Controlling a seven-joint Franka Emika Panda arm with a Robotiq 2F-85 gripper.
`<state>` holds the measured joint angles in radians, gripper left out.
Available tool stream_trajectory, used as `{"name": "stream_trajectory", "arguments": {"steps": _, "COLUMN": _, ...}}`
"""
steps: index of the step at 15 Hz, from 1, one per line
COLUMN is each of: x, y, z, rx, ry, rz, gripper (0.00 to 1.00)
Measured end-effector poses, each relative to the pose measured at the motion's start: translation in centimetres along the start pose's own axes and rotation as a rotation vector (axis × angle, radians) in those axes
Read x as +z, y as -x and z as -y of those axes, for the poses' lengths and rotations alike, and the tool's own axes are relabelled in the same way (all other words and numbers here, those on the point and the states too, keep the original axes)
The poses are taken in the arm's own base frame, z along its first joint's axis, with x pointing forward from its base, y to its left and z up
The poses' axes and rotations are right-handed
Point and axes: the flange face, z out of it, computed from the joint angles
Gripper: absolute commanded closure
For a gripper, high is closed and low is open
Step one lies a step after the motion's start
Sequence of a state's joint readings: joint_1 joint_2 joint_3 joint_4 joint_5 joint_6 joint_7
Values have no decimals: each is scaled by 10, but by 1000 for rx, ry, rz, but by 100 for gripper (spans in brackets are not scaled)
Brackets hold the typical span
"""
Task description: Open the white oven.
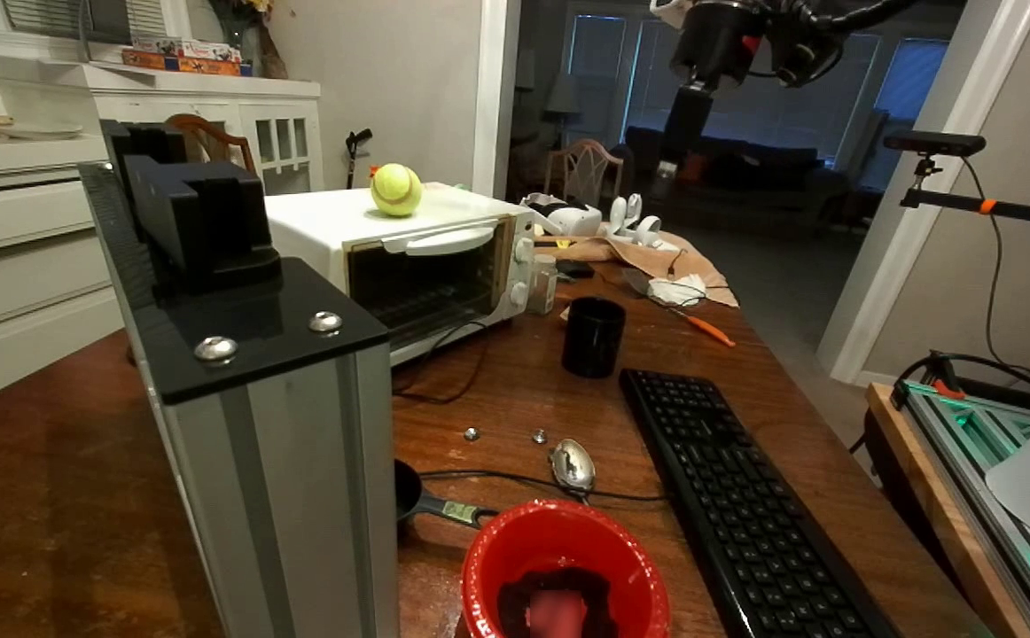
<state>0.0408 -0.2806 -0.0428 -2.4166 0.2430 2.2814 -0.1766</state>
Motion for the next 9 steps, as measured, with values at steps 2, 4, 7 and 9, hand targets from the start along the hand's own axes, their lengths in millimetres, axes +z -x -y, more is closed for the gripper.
{"name": "stream_trajectory", "arguments": {"steps": 2, "x": 4, "y": -11, "z": 7, "rx": 28, "ry": 20, "rz": -91, "gripper": 100}}
{"name": "stream_trajectory", "arguments": {"steps": 4, "x": 9, "y": -20, "z": 9, "rx": 63, "ry": 33, "rz": -163, "gripper": 100}}
{"name": "stream_trajectory", "arguments": {"steps": 7, "x": 18, "y": -30, "z": 9, "rx": 97, "ry": 51, "rz": -250, "gripper": 100}}
{"name": "stream_trajectory", "arguments": {"steps": 9, "x": 24, "y": -37, "z": 9, "rx": 109, "ry": 64, "rz": -307, "gripper": 100}}
